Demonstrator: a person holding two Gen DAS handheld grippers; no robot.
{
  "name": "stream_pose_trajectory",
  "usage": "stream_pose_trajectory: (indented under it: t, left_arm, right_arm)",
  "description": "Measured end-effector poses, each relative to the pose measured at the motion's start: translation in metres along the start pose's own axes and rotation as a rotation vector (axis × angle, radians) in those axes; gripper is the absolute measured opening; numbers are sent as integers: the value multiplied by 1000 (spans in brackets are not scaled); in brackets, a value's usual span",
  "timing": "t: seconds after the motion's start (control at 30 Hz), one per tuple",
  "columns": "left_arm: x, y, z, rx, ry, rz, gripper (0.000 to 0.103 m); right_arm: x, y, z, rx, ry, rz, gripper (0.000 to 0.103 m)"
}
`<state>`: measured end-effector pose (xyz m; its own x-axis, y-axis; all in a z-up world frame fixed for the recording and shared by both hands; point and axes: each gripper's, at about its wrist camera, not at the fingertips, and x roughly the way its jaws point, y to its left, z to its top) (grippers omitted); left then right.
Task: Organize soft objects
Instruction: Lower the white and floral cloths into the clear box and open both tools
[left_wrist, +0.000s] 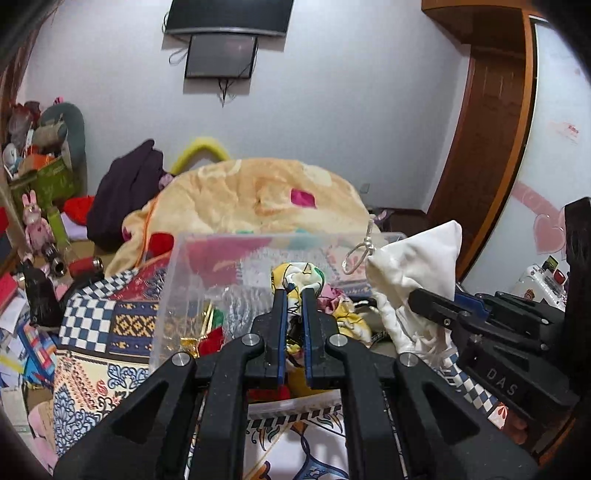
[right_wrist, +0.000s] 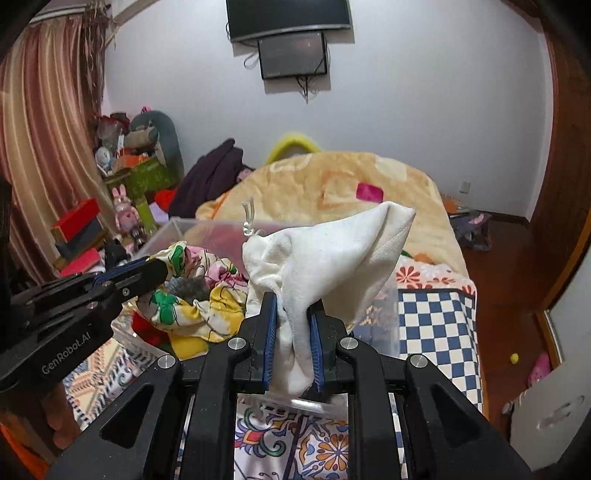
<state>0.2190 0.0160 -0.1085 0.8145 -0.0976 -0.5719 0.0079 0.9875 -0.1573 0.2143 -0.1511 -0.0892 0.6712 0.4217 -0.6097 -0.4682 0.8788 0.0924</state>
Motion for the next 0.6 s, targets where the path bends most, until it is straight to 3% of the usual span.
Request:
stream_pose_trajectory:
  t: [0.27, 0.43, 0.6]
  left_arm:
    - [9, 0, -3, 17, 48, -7, 7]
    - [1, -2, -5, 32, 48, -6, 19]
    - [-20, -4, -1, 50, 18, -7, 25]
  right_arm:
    - [11, 2, -5, -27, 52, -3, 19]
    - [6, 0, -3, -37, 60, -17, 47]
    - [-14, 2, 2, -68, 30, -17, 48]
